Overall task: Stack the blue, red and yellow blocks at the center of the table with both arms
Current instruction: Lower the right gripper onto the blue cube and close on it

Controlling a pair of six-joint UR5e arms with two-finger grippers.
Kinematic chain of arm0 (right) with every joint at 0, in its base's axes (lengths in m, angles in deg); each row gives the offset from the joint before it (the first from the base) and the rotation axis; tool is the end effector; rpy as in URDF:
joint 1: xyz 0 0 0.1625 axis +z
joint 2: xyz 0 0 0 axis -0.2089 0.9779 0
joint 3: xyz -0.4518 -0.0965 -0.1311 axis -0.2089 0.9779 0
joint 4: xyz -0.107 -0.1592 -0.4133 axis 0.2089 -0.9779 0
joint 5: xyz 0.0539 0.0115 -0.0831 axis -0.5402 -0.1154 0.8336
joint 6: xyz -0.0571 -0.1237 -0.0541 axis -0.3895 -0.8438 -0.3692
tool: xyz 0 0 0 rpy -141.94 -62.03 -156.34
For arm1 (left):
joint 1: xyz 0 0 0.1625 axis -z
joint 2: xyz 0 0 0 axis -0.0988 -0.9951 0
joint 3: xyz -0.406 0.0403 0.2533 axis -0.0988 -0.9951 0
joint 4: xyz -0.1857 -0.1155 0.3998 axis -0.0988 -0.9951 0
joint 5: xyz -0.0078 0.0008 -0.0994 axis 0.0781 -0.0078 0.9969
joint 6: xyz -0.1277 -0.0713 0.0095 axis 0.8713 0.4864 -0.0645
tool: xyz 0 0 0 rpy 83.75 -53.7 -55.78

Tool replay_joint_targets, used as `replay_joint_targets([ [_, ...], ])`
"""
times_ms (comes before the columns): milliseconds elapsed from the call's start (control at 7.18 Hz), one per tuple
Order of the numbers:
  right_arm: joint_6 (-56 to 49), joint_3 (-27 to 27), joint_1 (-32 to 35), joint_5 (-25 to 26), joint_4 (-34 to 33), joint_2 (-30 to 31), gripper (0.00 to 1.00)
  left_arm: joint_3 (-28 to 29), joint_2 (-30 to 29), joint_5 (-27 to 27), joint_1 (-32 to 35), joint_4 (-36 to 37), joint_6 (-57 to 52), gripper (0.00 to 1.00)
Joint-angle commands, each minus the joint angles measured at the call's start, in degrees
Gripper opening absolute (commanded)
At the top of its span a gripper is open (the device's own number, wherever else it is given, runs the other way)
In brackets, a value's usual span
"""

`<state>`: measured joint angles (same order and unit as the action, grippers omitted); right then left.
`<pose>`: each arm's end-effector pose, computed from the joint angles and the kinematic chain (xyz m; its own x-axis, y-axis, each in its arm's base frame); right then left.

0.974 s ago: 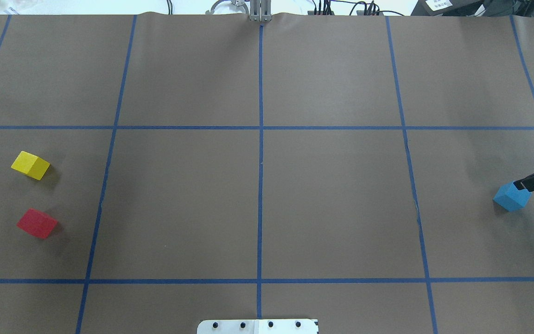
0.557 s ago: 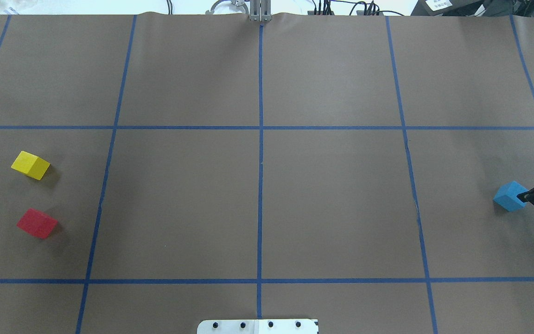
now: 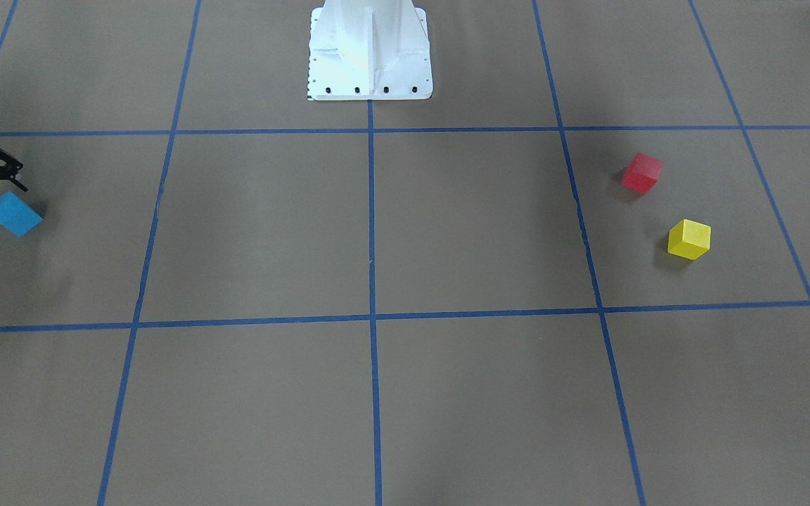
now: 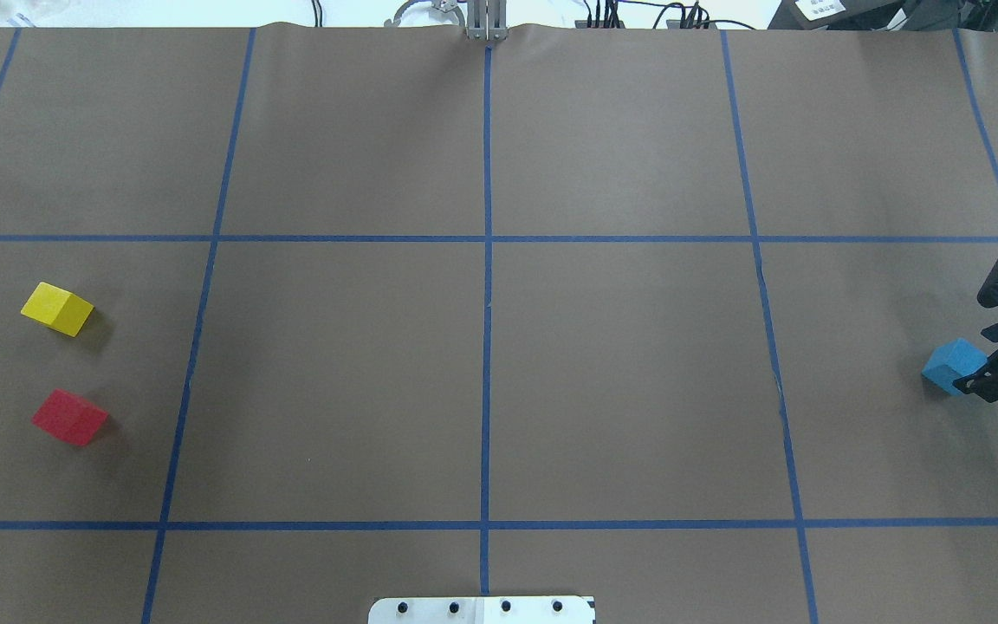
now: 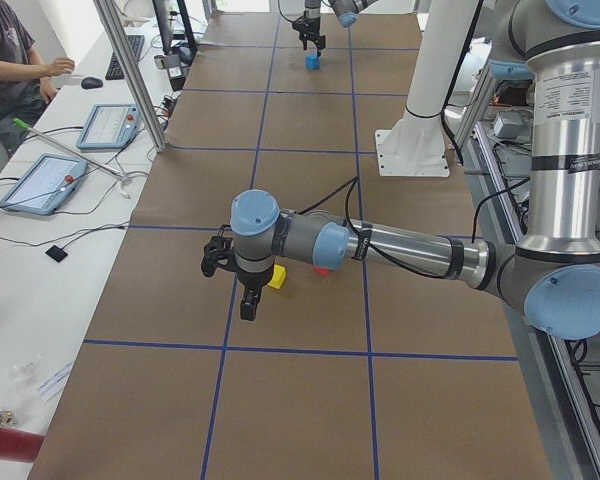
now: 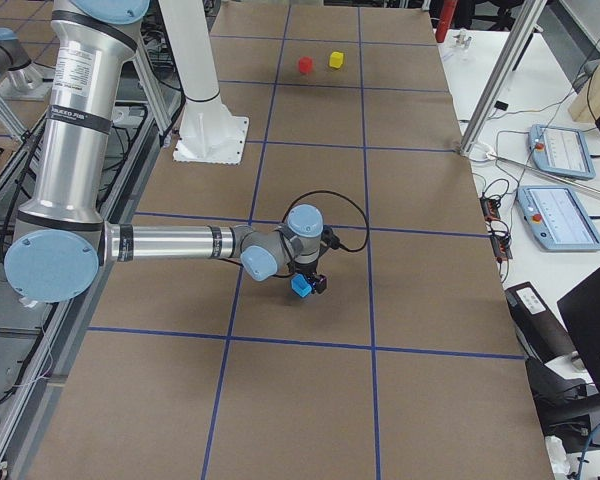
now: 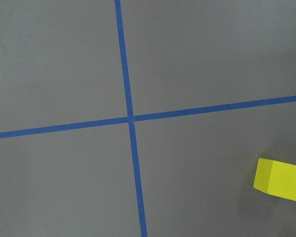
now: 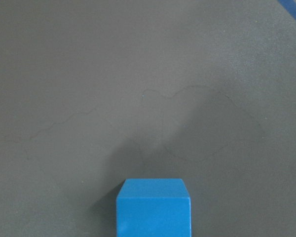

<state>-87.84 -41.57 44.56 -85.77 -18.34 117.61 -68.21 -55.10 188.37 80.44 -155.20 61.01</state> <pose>-0.2276 -0.4248 0.7194 0.4441 -0.7560 0.4809 0.5295 0.6544 0.5398 0.0026 -0.5258 0.6491 0.7207 0.1249 -0.6819 -0.0087 0.9852 0.1713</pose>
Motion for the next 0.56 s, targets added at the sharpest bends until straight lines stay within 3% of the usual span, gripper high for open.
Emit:
replay_joint_targets([
  [0,-0.1,2.3,-1.2,-0.1,0.2,-1.2,0.63,-0.5,0.0,-0.1,0.0,0.1,0.0,1.0],
  [139,-0.6,2.5,-1.3,0.0,0.1,-1.0,0.01,-0.9,0.0,-0.1,0.0,0.2,0.0,1.0],
  [418,-0.1,2.5,-1.6,0.0,0.0,-1.3,0.0,-1.0,0.0,-0.1,0.0,0.2,0.1,1.0],
])
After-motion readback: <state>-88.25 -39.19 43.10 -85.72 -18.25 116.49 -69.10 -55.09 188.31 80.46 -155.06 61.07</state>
